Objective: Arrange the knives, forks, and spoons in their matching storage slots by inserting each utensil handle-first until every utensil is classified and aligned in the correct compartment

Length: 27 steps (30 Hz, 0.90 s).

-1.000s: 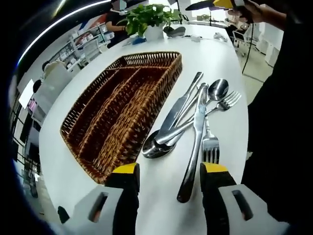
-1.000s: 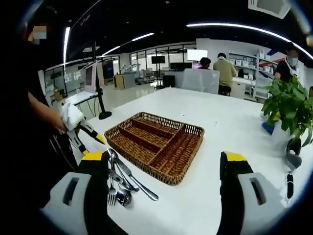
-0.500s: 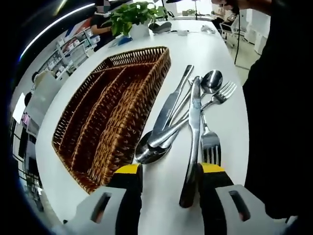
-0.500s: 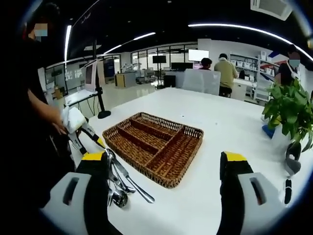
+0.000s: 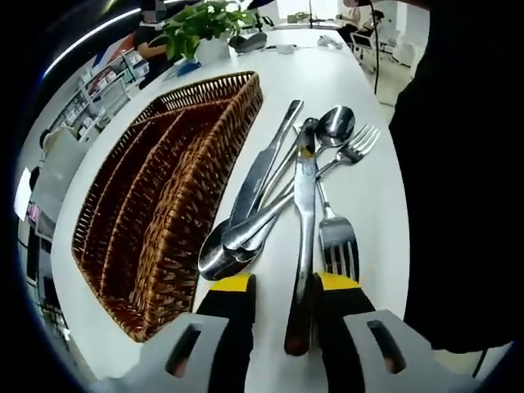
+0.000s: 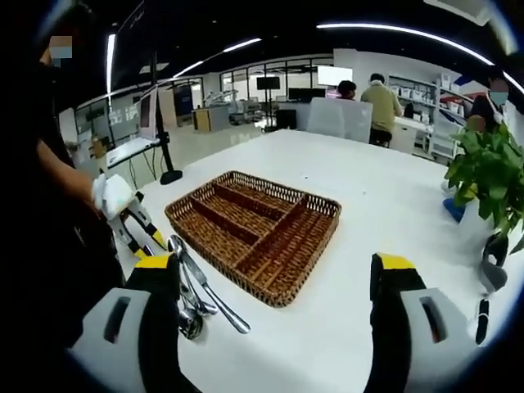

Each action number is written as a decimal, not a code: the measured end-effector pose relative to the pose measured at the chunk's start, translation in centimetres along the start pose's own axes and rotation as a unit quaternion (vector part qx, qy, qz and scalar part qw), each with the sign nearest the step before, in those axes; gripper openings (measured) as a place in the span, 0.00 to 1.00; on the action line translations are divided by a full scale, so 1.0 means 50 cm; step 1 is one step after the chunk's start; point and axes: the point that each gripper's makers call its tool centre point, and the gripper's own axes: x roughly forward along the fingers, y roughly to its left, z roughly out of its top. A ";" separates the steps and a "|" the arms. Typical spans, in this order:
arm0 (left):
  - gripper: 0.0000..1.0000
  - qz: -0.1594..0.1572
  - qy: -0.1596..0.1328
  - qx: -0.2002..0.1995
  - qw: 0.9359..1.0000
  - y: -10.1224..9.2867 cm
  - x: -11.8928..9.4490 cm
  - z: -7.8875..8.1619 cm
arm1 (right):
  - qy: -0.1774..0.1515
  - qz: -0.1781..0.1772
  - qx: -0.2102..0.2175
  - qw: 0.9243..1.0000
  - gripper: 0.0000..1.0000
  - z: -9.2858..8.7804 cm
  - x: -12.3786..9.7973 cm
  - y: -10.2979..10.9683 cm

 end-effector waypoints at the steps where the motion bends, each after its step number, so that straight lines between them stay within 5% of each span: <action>1: 0.25 -0.002 0.001 -0.001 1.000 -0.004 0.001 0.001 | 0.002 0.001 -0.004 1.000 1.00 -0.001 -0.002 -0.003; 5: 0.10 -0.022 0.006 0.020 1.000 -0.022 0.008 0.003 | -0.022 0.017 0.009 1.000 0.99 0.011 -0.012 -0.015; 7: 0.11 -0.013 -0.006 -0.019 1.000 -0.015 0.011 0.008 | -0.014 0.017 0.034 0.999 0.98 -0.001 -0.004 -0.028; 12: 0.13 -0.038 0.018 0.031 0.999 -0.025 0.007 0.004 | -0.041 -0.006 0.032 0.999 0.96 0.029 -0.005 -0.038; 16: 0.19 -0.037 0.018 0.037 0.998 -0.006 0.015 0.019 | -0.031 -0.005 0.028 0.999 0.96 0.016 0.001 -0.045; 20: 0.13 -0.079 0.015 0.060 0.995 -0.028 0.016 0.019 | -0.035 -0.005 0.027 0.999 0.96 0.020 -0.010 -0.053; 27: 0.08 -0.094 0.020 0.071 0.993 -0.031 0.016 0.021 | -0.036 -0.025 0.041 0.998 0.95 0.010 -0.029 -0.069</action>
